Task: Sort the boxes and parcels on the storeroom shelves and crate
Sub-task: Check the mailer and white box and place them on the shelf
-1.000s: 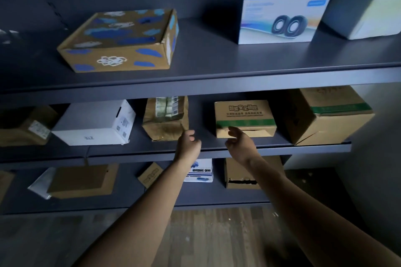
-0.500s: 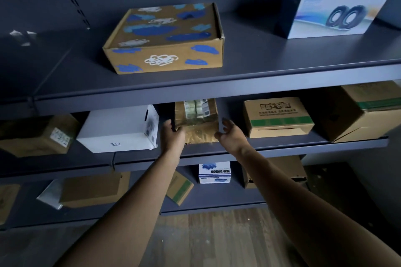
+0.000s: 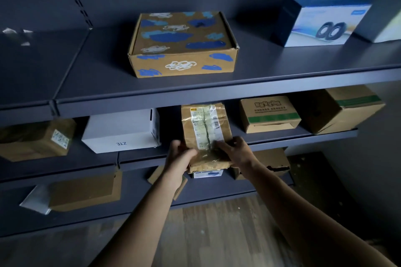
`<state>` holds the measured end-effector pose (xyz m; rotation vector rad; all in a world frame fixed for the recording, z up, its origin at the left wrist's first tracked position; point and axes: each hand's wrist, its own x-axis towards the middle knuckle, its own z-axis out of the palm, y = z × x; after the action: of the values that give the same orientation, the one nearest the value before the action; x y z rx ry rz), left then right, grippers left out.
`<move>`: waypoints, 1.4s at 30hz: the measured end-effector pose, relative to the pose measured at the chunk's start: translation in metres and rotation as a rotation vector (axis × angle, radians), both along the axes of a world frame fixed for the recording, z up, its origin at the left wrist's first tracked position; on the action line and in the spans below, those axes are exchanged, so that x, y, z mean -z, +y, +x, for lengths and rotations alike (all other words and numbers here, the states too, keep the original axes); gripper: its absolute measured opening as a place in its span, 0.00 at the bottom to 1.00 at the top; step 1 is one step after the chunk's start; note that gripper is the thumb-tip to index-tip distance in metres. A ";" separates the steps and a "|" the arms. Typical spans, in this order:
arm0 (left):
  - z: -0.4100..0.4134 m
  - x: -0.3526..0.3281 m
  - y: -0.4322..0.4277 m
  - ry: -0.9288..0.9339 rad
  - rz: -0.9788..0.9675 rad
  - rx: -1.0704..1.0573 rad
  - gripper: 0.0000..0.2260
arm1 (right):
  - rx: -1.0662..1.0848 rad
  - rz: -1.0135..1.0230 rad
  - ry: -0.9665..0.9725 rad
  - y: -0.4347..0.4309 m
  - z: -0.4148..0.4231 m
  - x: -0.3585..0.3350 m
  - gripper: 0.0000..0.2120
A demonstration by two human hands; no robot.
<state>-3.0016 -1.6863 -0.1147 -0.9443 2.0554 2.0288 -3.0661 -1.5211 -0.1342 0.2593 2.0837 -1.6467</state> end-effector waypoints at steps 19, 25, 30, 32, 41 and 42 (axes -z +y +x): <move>0.119 -0.082 0.103 0.143 -0.192 -0.050 0.17 | 0.008 -0.175 0.213 0.095 0.127 -0.076 0.14; 0.144 -0.094 0.106 0.205 -0.162 -0.075 0.17 | -0.043 -0.356 0.178 0.112 0.148 -0.102 0.07; 0.151 -0.104 0.100 0.280 -0.125 -0.041 0.12 | -0.154 -0.457 0.047 0.120 0.155 -0.113 0.30; 0.152 -0.109 0.095 0.294 -0.146 -0.026 0.11 | -0.174 -0.466 0.049 0.115 0.159 -0.117 0.29; 0.151 -0.118 0.069 0.353 -0.324 -0.030 0.22 | -0.071 -0.500 0.173 0.089 0.174 -0.133 0.18; 0.150 -0.120 0.069 0.368 -0.386 -0.030 0.26 | -0.043 -0.478 0.184 0.085 0.175 -0.134 0.17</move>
<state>-2.8518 -1.6177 0.0055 -0.6856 2.7131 1.9780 -2.8908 -1.4360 0.0001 -0.0978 1.7281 -2.1416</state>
